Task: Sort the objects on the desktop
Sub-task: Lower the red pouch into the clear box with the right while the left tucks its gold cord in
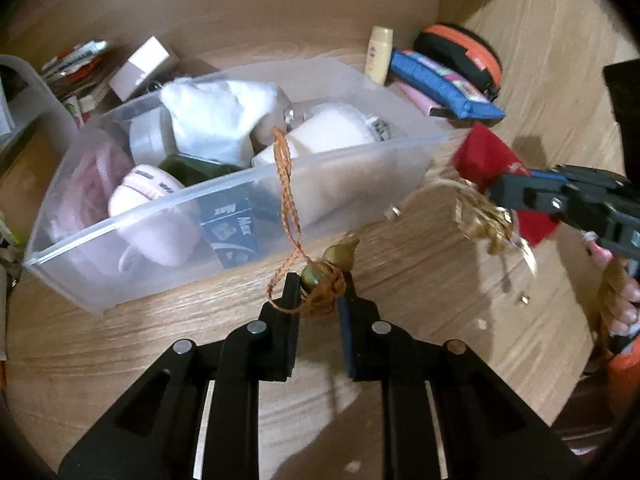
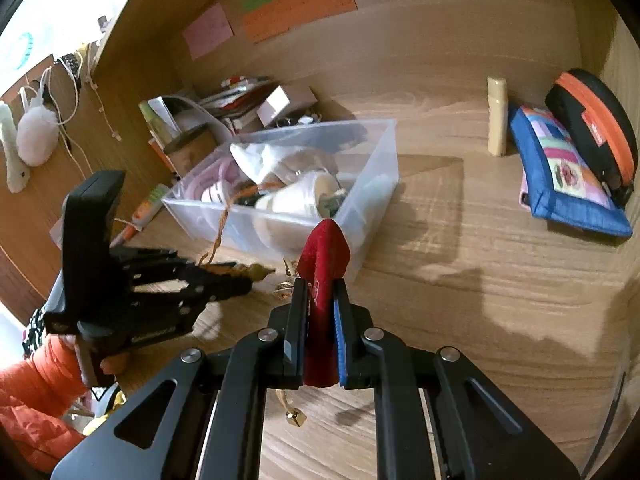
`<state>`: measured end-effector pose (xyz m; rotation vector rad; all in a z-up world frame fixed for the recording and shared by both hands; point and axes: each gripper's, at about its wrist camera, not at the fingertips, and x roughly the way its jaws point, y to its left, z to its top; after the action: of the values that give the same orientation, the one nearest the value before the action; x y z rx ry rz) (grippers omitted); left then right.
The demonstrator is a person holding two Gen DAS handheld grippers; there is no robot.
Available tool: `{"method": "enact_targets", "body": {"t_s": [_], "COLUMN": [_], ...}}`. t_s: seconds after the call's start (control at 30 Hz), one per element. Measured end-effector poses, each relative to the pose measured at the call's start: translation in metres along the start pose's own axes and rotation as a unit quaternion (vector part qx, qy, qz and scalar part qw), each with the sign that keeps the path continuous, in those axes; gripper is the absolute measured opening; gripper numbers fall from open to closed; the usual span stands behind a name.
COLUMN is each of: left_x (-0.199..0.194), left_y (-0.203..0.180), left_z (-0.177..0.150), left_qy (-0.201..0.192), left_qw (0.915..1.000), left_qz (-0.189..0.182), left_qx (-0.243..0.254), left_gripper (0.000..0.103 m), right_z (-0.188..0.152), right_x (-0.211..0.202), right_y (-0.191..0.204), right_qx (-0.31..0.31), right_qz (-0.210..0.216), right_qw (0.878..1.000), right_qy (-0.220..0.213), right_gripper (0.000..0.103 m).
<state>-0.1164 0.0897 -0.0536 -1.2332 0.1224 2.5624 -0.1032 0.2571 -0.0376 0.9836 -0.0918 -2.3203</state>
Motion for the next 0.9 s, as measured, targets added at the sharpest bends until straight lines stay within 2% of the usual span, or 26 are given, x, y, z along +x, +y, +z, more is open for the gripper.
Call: {"method": "enact_targets", "body": {"t_s": [0.47,0.77,0.9], "left_x": [-0.062,-0.065,-0.058], "left_y": [0.014,0.038,0.039], "left_z": [0.016,0.036,0.046], "left_qy": [-0.081,-0.093,-0.090], "left_qw": [0.9967,0.9950,0.9952], "left_qz": [0.008,0.018,0.017], "left_qx": [-0.004,-0.031,-0.033], "left_gripper": [0.017,0.017,0.017], "right_z": [0.047,0.087,0.102], "right_x": [-0.009,0.002,0.015], "right_y": [0.020,0.030,0.026], "right_qx": [-0.015,-0.022,-0.014], "right_qz": [0.000,-0.006,0.001], "right_qw": [0.998,0.996,0.996], "right_qy": [-0.054,-0.085,-0.085], "right_gripper": [0.010,0.010,0.010]}}
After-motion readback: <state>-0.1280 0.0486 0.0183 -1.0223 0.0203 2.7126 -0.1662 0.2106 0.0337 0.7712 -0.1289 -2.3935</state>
